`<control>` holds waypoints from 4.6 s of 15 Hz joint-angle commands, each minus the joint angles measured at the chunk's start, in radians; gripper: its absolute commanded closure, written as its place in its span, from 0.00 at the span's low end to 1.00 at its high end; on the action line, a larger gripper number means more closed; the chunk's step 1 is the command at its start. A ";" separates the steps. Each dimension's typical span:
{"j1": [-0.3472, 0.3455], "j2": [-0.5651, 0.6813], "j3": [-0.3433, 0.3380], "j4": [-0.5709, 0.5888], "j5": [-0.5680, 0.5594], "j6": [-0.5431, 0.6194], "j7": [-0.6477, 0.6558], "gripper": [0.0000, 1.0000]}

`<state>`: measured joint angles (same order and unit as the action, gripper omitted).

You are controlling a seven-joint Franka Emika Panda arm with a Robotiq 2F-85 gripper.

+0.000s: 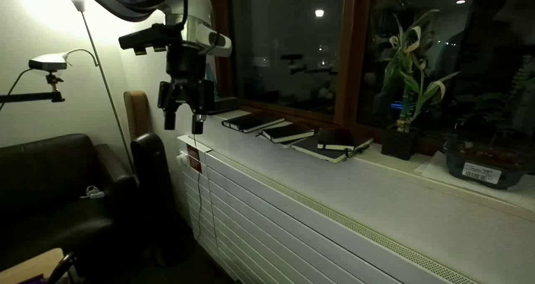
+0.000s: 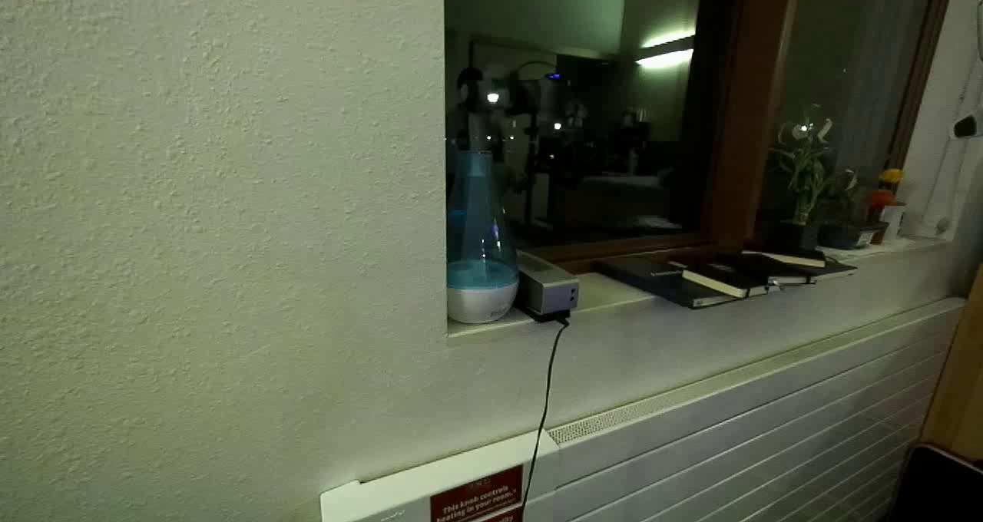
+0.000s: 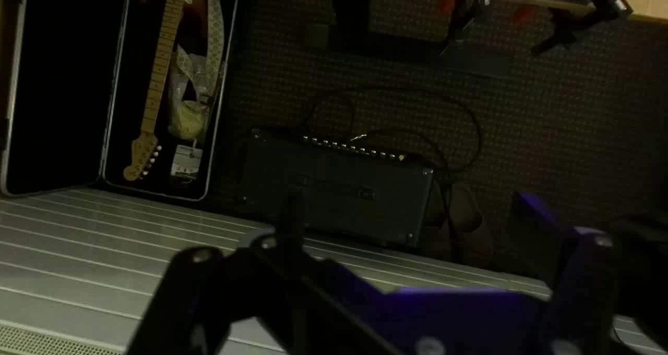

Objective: Move the top book on the left to the book on the right.

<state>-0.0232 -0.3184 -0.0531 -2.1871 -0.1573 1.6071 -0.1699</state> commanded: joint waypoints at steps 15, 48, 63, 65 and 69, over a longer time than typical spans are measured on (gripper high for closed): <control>0.001 0.001 -0.001 0.002 0.000 -0.002 0.000 0.00; 0.113 -0.016 0.156 -0.070 -0.232 0.183 0.001 0.00; 0.163 0.012 0.226 -0.225 -0.739 0.464 0.273 0.00; 0.174 0.019 0.215 -0.184 -0.594 0.432 0.248 0.00; 0.172 0.050 0.212 -0.056 -0.337 0.362 0.231 0.00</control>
<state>0.1377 -0.3017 0.1704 -2.3393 -0.6410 2.0295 0.0831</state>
